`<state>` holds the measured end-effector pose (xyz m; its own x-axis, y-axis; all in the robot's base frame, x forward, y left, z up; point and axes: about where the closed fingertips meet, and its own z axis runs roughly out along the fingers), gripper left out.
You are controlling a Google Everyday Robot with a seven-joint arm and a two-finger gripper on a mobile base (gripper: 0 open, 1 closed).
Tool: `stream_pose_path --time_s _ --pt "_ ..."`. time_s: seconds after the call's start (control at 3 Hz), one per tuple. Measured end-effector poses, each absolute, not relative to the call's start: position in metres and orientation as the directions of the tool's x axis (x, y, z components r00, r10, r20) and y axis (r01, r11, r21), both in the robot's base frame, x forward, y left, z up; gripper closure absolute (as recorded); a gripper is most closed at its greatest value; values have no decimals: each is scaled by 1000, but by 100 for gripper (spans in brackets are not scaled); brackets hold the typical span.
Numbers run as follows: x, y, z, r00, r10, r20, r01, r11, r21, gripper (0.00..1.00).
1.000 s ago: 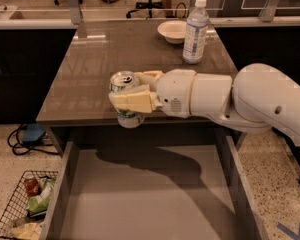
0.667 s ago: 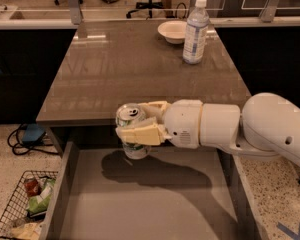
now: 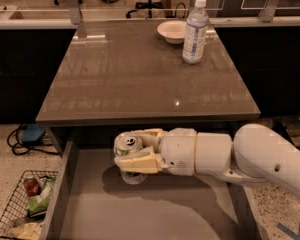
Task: Place 7up can into top drawer
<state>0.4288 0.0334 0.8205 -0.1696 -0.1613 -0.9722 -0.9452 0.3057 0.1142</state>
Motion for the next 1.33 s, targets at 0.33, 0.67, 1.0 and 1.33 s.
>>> stream_pose_path --time_s 0.33,0.67,1.0,1.33 --pt "424 55 791 -146 -111 -983 -952 285 109 100" --pt "423 96 749 -117 -100 -988 -965 248 89 100" --pt "423 96 749 -116 -100 -988 -965 248 89 100" --pt "421 99 736 -115 -97 -989 -960 268 86 100"
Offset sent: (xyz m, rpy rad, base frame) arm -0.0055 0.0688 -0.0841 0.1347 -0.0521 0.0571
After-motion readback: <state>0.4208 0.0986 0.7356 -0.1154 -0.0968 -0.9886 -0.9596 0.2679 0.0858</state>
